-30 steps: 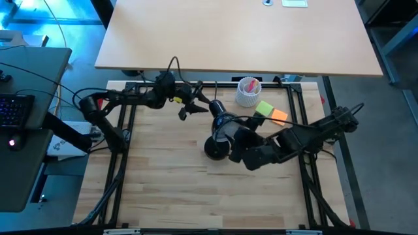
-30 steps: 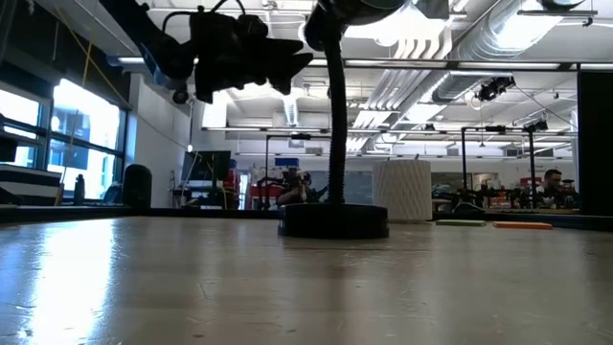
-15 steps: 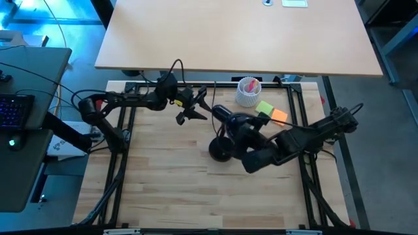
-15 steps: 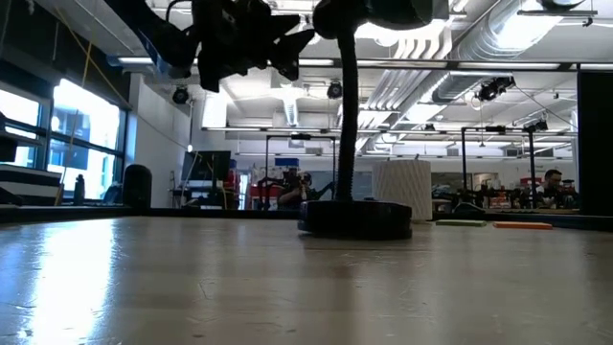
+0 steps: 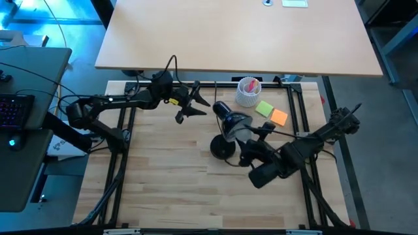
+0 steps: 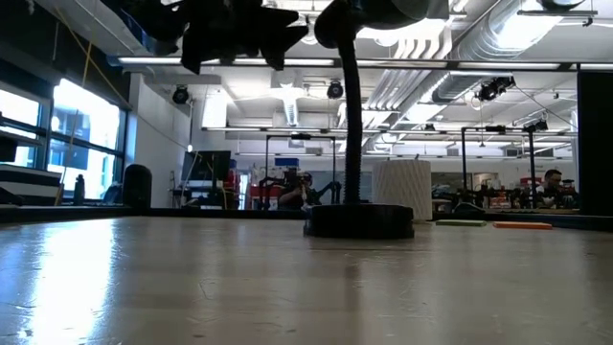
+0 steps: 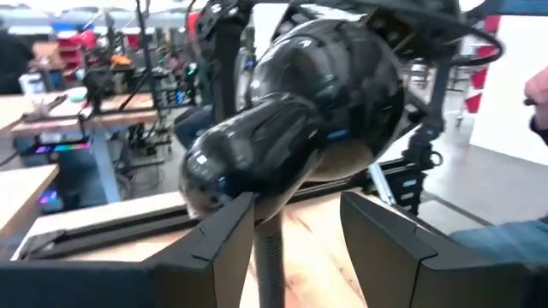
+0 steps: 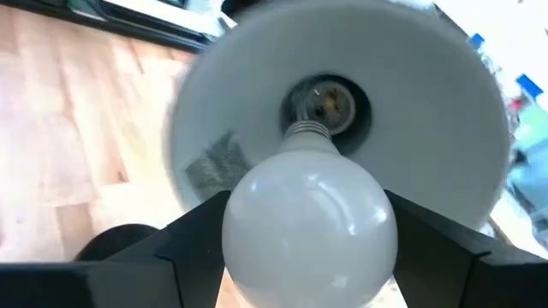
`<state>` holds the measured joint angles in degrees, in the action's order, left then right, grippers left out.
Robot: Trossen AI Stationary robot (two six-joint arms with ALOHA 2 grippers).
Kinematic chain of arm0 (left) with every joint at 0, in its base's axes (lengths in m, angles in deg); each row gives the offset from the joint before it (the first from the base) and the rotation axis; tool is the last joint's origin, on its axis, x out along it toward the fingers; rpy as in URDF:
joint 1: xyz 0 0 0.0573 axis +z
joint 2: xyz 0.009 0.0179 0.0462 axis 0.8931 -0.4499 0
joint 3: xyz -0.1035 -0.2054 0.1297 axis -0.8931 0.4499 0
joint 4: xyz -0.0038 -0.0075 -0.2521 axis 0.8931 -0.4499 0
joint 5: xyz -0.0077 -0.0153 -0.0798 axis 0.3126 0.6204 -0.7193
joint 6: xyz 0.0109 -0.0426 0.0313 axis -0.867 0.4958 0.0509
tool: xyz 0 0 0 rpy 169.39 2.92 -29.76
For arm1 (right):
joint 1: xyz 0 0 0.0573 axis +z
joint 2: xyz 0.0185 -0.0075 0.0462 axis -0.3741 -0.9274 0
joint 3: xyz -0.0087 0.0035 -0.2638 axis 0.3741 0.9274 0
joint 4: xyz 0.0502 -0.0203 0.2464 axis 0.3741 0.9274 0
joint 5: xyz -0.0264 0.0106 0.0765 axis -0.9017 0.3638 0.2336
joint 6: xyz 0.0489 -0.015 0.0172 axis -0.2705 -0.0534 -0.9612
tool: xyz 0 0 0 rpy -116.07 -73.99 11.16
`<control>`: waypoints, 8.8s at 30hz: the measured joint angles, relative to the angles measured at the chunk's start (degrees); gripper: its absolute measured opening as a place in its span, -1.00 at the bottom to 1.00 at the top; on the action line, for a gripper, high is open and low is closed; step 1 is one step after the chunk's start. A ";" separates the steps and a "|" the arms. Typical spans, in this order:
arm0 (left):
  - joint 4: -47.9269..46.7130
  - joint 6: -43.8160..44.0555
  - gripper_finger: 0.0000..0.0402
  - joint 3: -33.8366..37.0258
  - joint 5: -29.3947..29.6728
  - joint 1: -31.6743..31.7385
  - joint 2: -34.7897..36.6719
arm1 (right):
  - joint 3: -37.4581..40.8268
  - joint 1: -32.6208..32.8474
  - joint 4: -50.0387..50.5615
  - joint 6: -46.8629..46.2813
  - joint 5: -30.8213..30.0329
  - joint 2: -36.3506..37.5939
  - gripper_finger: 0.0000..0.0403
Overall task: Screw lightbulb
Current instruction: Insert the lightbulb into the desk lamp
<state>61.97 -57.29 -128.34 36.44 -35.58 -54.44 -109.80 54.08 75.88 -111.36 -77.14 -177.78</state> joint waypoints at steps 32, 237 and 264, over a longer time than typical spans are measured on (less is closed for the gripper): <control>18.22 15.80 0.38 -7.51 -7.34 -1.44 -14.49 | 8.74 10.05 1.49 -13.16 0.00 6.66 0.31; 31.29 12.93 0.32 -15.52 -16.29 -3.89 -24.72 | 8.65 -16.25 -22.43 -41.27 11.69 13.69 0.31; 28.09 22.36 0.32 -19.68 -28.93 -3.57 -24.70 | 8.70 1.64 -17.83 47.14 15.18 12.60 0.31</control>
<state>90.06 -34.93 -148.02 7.51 -39.14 -79.14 -101.10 55.72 58.05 -64.22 -61.96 -165.18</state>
